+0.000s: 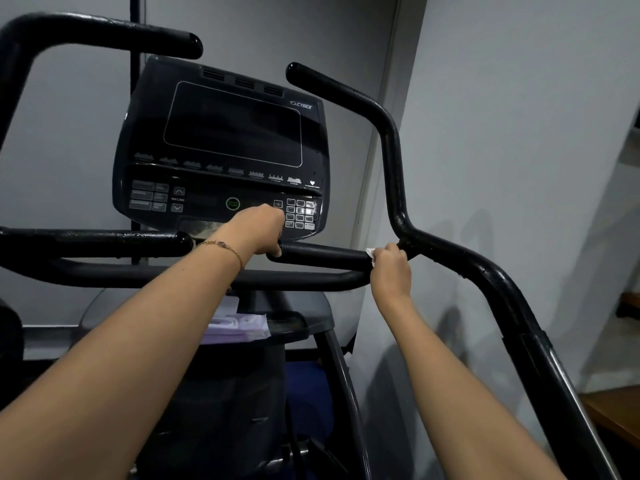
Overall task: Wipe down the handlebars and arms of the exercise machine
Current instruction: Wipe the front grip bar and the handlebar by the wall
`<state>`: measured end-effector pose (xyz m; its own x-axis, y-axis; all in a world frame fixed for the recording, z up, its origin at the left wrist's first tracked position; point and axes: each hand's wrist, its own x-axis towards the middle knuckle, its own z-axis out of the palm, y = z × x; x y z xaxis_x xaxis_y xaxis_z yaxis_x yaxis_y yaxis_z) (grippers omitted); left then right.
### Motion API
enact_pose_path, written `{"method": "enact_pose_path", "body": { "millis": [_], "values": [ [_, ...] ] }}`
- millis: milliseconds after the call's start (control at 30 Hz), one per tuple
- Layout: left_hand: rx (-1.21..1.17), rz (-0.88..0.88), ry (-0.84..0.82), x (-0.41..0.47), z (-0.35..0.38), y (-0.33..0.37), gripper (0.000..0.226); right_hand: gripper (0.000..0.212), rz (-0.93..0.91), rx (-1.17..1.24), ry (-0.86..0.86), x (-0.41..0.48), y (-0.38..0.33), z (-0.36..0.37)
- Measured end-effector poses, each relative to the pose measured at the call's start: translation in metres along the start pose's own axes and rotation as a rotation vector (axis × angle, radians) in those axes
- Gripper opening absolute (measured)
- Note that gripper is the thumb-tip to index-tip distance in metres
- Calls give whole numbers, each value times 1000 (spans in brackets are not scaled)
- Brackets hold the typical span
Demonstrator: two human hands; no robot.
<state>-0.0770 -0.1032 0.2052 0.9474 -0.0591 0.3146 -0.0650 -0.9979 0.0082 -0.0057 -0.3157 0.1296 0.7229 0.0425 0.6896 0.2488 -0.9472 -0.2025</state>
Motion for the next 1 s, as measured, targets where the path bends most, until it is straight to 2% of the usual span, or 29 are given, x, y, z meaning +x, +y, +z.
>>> {"method": "enact_pose_path", "body": {
  "millis": [133,233,300,367,433,500,567,633,700,767,867,1000],
  "values": [
    [64,-2,10,-2,1,2,22,30,-132,-106,-51,-2,2,-1],
    [93,-27,23,-6,2,6,20,24,-99,-236,-83,7,2,-10],
    [128,-51,50,-11,3,10,22,20,-42,-187,-113,9,-6,-15],
    [154,-83,90,-17,7,14,19,18,92,79,-177,8,-6,-22],
    [199,-115,146,-23,14,18,17,16,259,539,-251,-2,-2,-32],
    [217,-90,246,-28,27,27,23,16,319,818,-212,-20,2,-45],
    [55,-17,384,-31,41,43,28,18,303,952,-206,-38,3,-56],
    [-371,7,410,-35,47,66,26,15,289,1020,-197,-50,2,-68],
    [-899,-3,260,-33,48,89,23,10,281,1040,-165,-55,3,-79],
    [-1241,-2,125,-33,48,108,22,13,265,1014,-139,-60,5,-88],
    [-1398,45,3,-40,44,125,19,22,258,972,-123,-69,8,-100],
    [-1419,136,-63,-52,35,128,18,13,226,1029,-148,-80,8,-117]
  ]
}}
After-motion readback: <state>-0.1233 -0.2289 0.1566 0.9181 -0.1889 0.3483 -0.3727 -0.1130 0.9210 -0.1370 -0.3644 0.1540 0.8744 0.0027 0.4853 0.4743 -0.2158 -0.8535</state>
